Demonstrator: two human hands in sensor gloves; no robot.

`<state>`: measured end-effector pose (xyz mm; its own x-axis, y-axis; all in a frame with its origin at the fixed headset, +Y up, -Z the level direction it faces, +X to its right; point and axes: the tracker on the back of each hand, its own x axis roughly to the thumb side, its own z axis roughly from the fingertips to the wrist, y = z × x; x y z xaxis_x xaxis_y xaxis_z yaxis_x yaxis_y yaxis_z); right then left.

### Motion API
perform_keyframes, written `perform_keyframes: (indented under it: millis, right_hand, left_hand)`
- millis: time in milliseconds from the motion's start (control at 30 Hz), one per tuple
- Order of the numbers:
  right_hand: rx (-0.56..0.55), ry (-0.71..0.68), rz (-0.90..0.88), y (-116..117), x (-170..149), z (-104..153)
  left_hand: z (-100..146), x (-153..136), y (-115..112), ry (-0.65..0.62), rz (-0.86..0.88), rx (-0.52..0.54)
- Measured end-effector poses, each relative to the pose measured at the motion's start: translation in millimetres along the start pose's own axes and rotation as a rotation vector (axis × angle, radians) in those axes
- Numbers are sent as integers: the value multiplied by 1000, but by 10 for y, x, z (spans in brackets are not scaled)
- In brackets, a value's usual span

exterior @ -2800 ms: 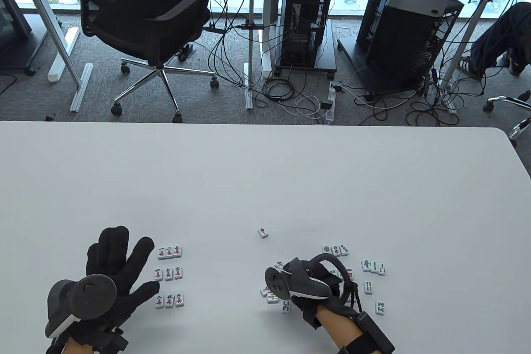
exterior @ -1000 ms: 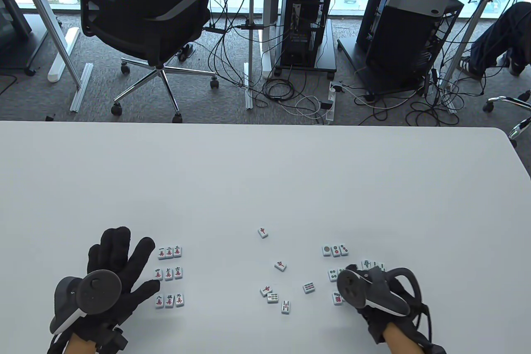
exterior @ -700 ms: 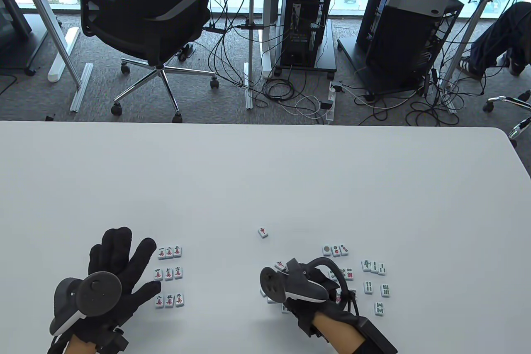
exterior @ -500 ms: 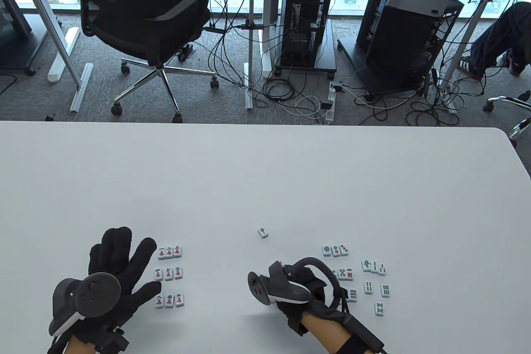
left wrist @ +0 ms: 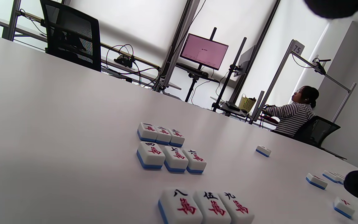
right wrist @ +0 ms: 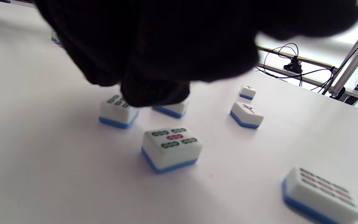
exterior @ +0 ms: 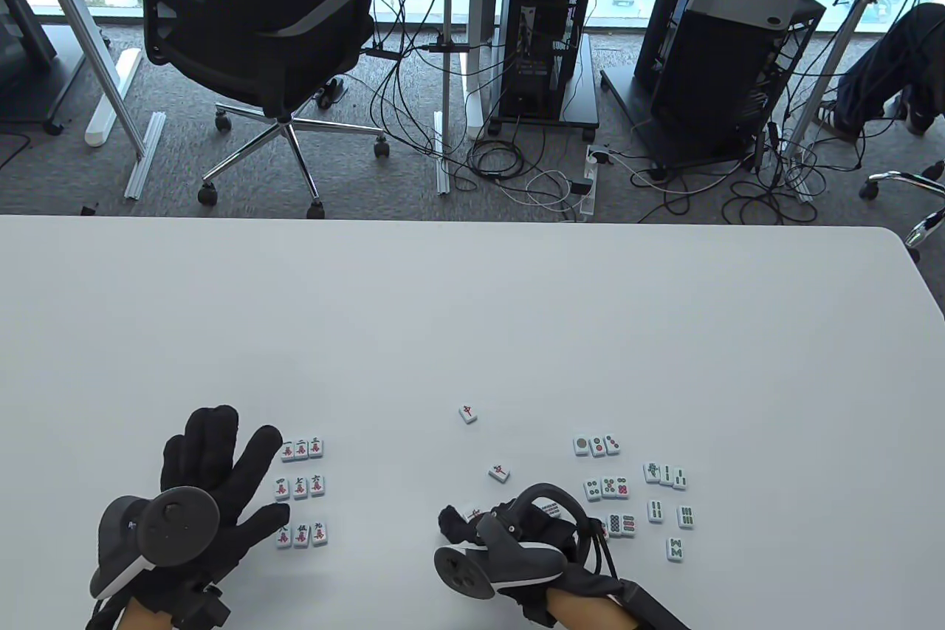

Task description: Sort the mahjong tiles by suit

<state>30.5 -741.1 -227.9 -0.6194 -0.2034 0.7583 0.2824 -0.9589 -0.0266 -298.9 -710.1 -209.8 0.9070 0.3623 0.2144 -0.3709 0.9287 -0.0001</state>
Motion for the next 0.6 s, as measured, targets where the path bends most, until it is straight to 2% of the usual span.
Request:
perform_keyframes:
  millis: [67, 167, 333, 467, 600]
  right_hand:
    - [78, 10, 18, 39, -26, -34]
    - [69, -34, 35, 60, 7, -101]
    - [163, -57, 55, 119, 83, -220]
    - [70, -88, 89, 139, 160, -243]
    - [40, -100, 112, 139, 192, -214]
  left_hand:
    - [0, -1, -6, 2, -3, -4]
    - [1, 1, -9, 5, -7, -9]
    - [-4, -1, -16, 9, -1, -21]
    - [-6, -2, -14, 12, 0, -24]
    - [-5, -8, -13, 16, 5, -27]
